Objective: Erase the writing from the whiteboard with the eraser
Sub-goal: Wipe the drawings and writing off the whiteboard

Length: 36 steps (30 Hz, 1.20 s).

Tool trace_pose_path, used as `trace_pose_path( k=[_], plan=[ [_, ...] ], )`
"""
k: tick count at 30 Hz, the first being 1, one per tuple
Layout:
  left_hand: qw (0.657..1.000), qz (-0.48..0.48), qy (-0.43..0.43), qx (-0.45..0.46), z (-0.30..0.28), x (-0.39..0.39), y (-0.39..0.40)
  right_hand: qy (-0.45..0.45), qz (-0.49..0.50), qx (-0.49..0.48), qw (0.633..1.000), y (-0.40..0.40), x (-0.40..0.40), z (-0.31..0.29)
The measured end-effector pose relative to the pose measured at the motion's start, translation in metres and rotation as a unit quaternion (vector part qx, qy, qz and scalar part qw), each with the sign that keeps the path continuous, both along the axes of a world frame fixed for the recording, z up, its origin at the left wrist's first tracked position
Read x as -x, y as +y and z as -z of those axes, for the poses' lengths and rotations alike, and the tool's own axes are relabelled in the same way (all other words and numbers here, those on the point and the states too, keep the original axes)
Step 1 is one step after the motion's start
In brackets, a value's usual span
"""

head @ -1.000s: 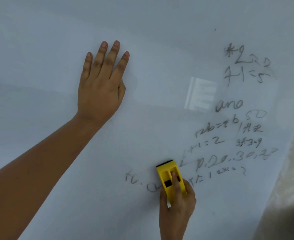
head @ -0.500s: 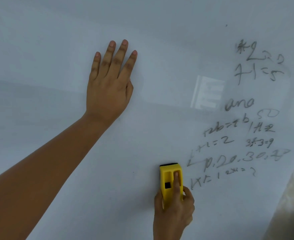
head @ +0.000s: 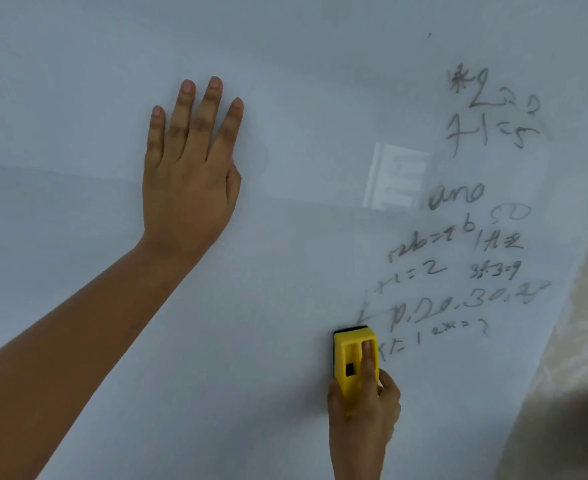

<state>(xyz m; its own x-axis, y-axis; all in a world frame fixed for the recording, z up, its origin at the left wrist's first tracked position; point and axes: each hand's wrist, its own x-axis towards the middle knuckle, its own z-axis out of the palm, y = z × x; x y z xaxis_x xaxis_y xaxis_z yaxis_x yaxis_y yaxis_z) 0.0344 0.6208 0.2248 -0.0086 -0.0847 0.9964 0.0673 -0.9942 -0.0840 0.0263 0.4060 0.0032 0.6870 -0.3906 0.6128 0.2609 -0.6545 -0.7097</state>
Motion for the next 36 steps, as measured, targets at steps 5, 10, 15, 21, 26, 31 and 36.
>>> trace_pose_path(
  k=[5,10,15,21,26,31,36],
  plan=[
    [0.998,0.011,0.034,0.043,0.058,-0.005,-0.029,-0.035,-0.057,0.130,0.989,0.002,0.007,0.017],
    [0.998,0.012,0.047,0.029,0.097,-0.009,-0.036,0.037,0.062,-0.034,0.997,-0.064,-0.019,0.002],
    [0.999,0.011,0.034,0.034,0.098,-0.011,-0.036,-0.018,0.039,0.008,0.999,-0.054,-0.023,-0.015],
    [0.999,0.015,0.029,0.037,0.097,-0.009,-0.038,0.029,0.045,-0.028,0.998,-0.070,-0.018,0.011],
    [0.999,0.008,0.030,0.037,0.098,-0.009,-0.038,0.027,0.037,-0.023,0.999,-0.051,-0.021,-0.007],
    [0.999,0.007,0.029,0.026,0.097,-0.007,-0.038,0.118,-0.048,0.048,0.991,-0.052,-0.011,0.045],
    [0.999,0.003,0.024,0.029,0.098,-0.008,-0.038,0.017,0.053,-0.097,0.994,-0.083,-0.039,0.010]
  ],
)
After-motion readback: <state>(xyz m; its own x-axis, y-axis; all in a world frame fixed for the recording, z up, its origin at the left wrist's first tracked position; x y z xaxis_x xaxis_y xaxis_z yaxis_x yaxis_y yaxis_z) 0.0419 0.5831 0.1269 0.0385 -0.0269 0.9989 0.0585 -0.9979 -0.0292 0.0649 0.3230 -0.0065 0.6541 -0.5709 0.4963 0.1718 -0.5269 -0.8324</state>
